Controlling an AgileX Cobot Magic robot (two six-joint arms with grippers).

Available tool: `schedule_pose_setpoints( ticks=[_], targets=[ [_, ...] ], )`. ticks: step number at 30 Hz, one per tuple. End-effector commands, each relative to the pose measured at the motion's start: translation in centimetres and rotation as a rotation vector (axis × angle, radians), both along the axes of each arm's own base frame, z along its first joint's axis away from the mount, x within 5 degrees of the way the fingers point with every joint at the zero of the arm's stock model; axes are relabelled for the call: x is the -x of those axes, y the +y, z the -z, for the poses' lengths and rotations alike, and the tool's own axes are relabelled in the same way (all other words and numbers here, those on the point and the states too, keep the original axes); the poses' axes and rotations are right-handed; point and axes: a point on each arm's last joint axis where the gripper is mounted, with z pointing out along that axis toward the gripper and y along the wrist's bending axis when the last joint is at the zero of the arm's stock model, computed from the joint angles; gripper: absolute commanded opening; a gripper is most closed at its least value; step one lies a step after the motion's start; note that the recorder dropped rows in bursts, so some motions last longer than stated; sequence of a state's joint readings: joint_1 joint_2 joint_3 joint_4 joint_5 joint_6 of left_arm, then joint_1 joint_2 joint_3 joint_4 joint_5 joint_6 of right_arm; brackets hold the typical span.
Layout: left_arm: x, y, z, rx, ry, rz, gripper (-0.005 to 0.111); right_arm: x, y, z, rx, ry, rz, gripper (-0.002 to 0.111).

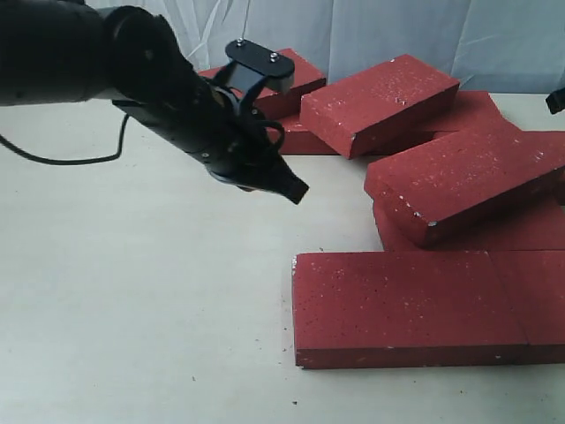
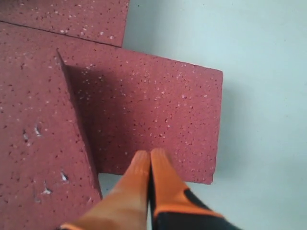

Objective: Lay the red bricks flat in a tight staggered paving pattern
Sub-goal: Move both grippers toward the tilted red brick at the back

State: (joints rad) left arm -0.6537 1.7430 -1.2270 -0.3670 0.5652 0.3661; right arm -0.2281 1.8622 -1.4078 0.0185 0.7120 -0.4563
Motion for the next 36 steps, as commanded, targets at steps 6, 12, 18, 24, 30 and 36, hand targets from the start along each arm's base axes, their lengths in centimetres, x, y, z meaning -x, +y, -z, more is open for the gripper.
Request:
schedule_pose_setpoints(
  ticks=[6,12,18,24,30,36],
  targets=[
    [-1.5,-4.7,2.5,0.061,0.027,0.1,0.0,-0.8,-0.3,2.5,0.024,0.062,-0.096,-0.001],
    [-1.9,-7.1,3.3,0.063,0.01,0.15,0.0,-1.4,-0.4,3.7,0.014,0.117,-0.112,-0.001],
    [-2.4,-8.4,4.4,0.06,0.016,0.164,0.0,-1.7,-0.5,5.4,0.036,0.161,-0.189,-0.001],
    [-2.6,-9.7,4.6,0.077,0.017,0.177,0.0,-1.9,-0.5,6.1,0.051,0.158,-0.218,-0.001],
    [-2.6,-10.4,4.9,0.09,0.02,0.177,0.0,-2.0,-0.2,6.1,0.025,0.15,-0.253,-0.001],
    [-2.8,-11.0,5.6,0.096,0.041,0.177,0.0,-1.8,0.4,6.2,-0.019,0.167,-0.316,-0.001]
  ],
)
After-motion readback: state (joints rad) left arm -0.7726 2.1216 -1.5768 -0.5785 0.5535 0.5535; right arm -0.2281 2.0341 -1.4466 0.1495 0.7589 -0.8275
